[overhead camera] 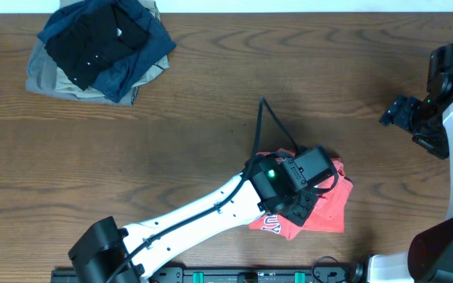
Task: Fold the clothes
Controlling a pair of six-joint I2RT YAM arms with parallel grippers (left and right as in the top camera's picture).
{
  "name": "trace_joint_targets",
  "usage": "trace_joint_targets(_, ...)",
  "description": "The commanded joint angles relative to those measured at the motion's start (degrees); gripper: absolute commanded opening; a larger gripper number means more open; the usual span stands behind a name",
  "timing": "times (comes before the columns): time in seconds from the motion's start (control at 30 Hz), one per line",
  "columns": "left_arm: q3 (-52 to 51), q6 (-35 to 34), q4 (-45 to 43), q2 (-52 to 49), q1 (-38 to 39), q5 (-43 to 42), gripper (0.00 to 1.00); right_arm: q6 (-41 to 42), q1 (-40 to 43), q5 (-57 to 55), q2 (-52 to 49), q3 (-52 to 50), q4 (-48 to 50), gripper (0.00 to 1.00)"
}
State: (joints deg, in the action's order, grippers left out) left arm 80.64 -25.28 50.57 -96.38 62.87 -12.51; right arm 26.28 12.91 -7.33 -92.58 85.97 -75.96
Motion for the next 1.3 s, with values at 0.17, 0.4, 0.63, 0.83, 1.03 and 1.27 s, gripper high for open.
trace_joint_targets(0.17, 0.3, -0.5, -0.3, -0.9, -0.1, 2.5, 0.76, -0.6, -0.2, -0.6, 0.1, 0.6, -0.1, 0.99)
trace_joint_targets(0.4, 0.3, -0.8, -0.6, -1.6, 0.9, -1.9, 0.55, -0.6, -0.2, -0.6, 0.1, 0.6, -0.1, 0.99)
trace_joint_targets(0.63, 0.3, -2.8, -5.3, -7.3, 3.6, -4.9, 0.58, -0.6, -0.2, -0.6, 0.1, 0.6, -0.1, 0.99)
trace_joint_targets(0.83, 0.3, 0.5, -7.9, -11.3, 3.6, -5.0, 0.66, -0.6, -0.2, -0.6, 0.1, 0.6, -0.1, 0.99)
trace_joint_targets(1.03, 0.3, 2.8, -9.7, -11.7, 3.6, -2.9, 0.67, -0.6, -0.2, -0.6, 0.1, 0.6, -0.1, 0.99)
trace_joint_targets(1.27, 0.3, 2.8, -9.5, -15.7, 2.4, 2.4, 0.67, -0.6, -0.2, -0.6, 0.1, 0.6, -0.1, 0.99)
